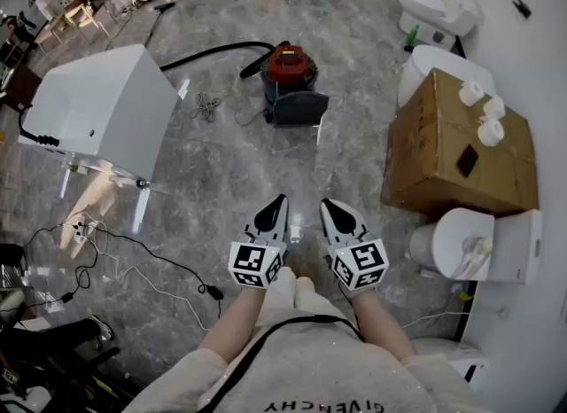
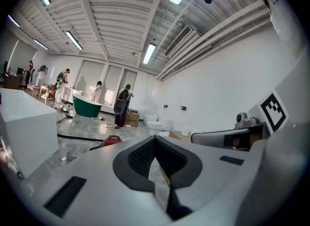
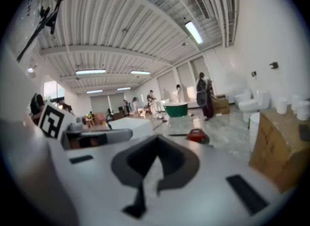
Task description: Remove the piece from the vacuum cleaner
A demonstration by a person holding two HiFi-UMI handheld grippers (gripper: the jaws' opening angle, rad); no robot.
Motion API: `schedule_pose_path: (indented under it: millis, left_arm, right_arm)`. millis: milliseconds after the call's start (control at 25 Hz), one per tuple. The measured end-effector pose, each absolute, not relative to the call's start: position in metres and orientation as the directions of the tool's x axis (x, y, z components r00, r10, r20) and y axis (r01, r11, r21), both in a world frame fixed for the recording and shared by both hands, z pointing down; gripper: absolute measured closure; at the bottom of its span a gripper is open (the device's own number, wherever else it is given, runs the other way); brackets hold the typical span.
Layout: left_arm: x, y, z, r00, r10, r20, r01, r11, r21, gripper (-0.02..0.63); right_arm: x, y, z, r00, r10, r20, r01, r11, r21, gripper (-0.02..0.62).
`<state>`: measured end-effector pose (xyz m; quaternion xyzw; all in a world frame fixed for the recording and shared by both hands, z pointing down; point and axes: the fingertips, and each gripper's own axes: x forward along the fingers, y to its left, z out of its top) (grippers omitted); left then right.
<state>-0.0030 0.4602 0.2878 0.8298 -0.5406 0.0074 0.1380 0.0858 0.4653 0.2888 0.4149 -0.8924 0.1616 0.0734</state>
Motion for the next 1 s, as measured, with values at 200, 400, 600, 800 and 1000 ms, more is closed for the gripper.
schedule_pose_path:
  millis: [200, 400, 600, 800, 1000]
  left_arm:
    - [-0.001, 0.457, 0.29, 0.4, -0.901, 0.165, -0.906, -0.361, 0.222, 0.583]
    - [0.006, 0.453, 0.291, 0.397, -0.902, 0.171, -0.908, -0.359, 0.218, 0.584]
    - [0.007, 0.451, 0.296, 0.395, -0.902, 0.173, -0.909, -0.355, 0.22, 0.584]
    - [0.005, 0.45, 0.296, 0.389, -0.905, 0.171, -0.911, -0.351, 0.218, 0.583]
    - [0.0, 0.446, 0.297, 0.373, -0.912, 0.167, -0.915, -0.333, 0.226, 0.584]
  right_arm:
    - [0.087, 0.461, 0.287, -0.651, -0.712, 0.263, -0.759, 0.612, -0.223, 0.581]
    - [0.092, 0.456, 0.288, -0.659, -0.705, 0.261, -0.752, 0.621, -0.222, 0.581]
    - [0.094, 0.453, 0.291, -0.659, -0.707, 0.258, -0.752, 0.619, -0.225, 0.581]
    - [0.096, 0.452, 0.289, -0.664, -0.704, 0.25, -0.747, 0.623, -0.232, 0.581]
    - [0.098, 0.446, 0.291, -0.664, -0.706, 0.246, -0.748, 0.62, -0.239, 0.581]
